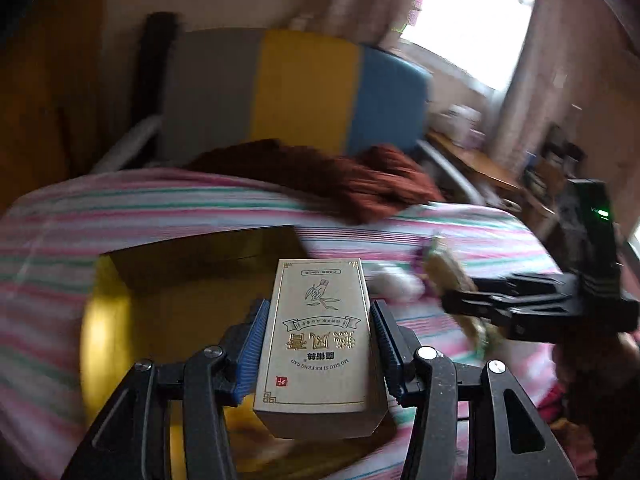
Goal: Organize objects
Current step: 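Place the white box and cracker packet into the gold tray, open both tools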
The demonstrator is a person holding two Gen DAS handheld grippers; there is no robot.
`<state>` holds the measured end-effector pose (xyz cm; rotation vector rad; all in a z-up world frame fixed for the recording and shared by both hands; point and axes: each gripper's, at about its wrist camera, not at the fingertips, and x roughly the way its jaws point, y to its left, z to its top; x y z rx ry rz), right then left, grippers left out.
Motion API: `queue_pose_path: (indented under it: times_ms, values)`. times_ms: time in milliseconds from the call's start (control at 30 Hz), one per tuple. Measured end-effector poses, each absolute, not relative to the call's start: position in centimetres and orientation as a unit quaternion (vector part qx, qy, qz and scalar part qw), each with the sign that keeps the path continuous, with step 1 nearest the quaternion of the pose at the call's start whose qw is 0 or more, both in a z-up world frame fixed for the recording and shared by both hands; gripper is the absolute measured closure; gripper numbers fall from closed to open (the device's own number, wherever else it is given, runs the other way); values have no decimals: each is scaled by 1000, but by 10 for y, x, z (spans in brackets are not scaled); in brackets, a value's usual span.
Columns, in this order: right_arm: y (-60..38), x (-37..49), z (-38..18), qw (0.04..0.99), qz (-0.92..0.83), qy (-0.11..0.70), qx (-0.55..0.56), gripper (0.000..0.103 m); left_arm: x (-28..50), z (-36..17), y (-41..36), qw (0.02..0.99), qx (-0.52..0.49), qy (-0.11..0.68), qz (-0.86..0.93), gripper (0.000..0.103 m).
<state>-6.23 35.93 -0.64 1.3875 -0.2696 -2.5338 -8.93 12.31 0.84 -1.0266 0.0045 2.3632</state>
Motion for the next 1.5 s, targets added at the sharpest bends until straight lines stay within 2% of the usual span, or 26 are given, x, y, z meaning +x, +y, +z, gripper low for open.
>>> queue_pose_path:
  times_ms: [333,367,467,500,733,933,1500]
  values:
    - [281,-128,-43,108,-840,-108,521,57,-118,-34,19,156,-402,-23,902,51]
    - [278,-134,-45,98,-841,-111,520,55,-117,-40,12,153,-406,-24,901,48]
    - [278,-149,-49,75,-843,-136,515,43,-115,-49,-2,143,-416,-32,898,23]
    - [280,-150,-48,65,-844,-139,513,42,-112,-50,-5,138,-413,-35,900,20]
    - [282,-133,-44,59,-852,-135,503,42,-92,-46,-15,122,-397,-50,908,19]
    - [270,-103,-35,55,-870,-113,476,38,-74,-29,-9,111,-382,-51,916,12]
    - [236,-20,-26,54,-905,-48,419,36,-29,-12,15,112,-343,-6,933,5]
